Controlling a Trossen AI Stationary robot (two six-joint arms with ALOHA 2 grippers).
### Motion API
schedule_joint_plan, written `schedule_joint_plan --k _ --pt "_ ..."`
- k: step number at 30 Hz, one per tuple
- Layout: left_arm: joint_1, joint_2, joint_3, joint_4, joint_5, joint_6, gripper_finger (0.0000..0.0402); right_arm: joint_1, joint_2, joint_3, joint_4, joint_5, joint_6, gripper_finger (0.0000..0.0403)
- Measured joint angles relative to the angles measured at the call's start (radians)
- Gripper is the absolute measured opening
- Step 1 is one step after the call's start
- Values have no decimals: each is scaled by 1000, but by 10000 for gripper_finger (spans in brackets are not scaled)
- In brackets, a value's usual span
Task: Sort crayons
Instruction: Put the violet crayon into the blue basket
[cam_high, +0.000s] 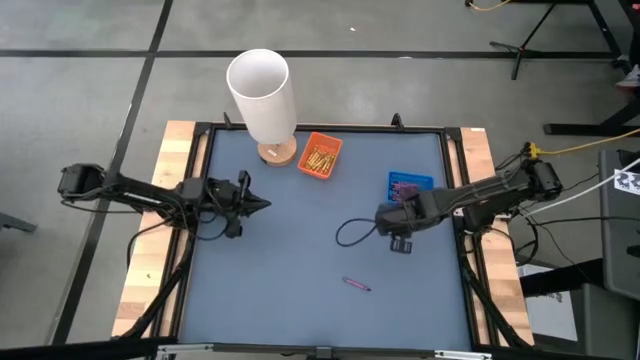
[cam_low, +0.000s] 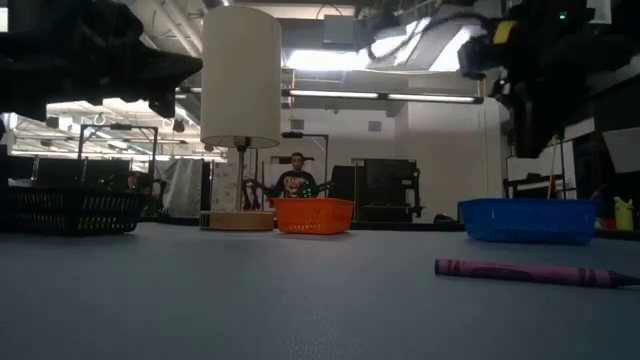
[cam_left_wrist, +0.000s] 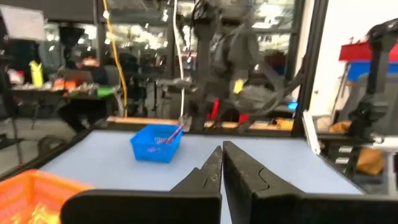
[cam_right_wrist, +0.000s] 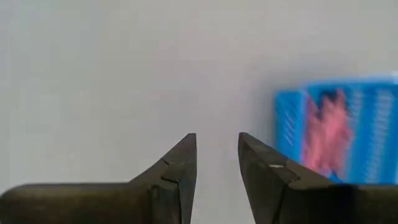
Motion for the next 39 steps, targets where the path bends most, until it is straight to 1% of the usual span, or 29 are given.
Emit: schedule_joint_plan --k 3,7,11,16,20,24,30,36,39 --pt "21 -38 0 -74 3 -3 0 46 0 -21 134 -1 21 115" --pt "44 -76 0 -142 1 1 0 112 3 -60 307 -2 110 115" --pt "57 -91 0 -171 0 25 0 176 3 -113 496 -2 204 115" --pt "74 -95 0 -172 2 30 0 257 7 -175 703 -2 274 115" --pt "95 -108 0 -176 48 29 0 316 12 -218 826 11 309 115" --pt "120 -132 0 -184 89 29 0 362 35 -244 896 55 363 115" --pt "160 -199 0 -299 103 5 0 416 117 -244 962 95 438 115" --pt "178 -287 0 -360 177 0 0 442 207 -244 1094 97 447 115" --pt "184 -329 0 -391 181 -1 0 440 236 -244 1144 116 447 115"
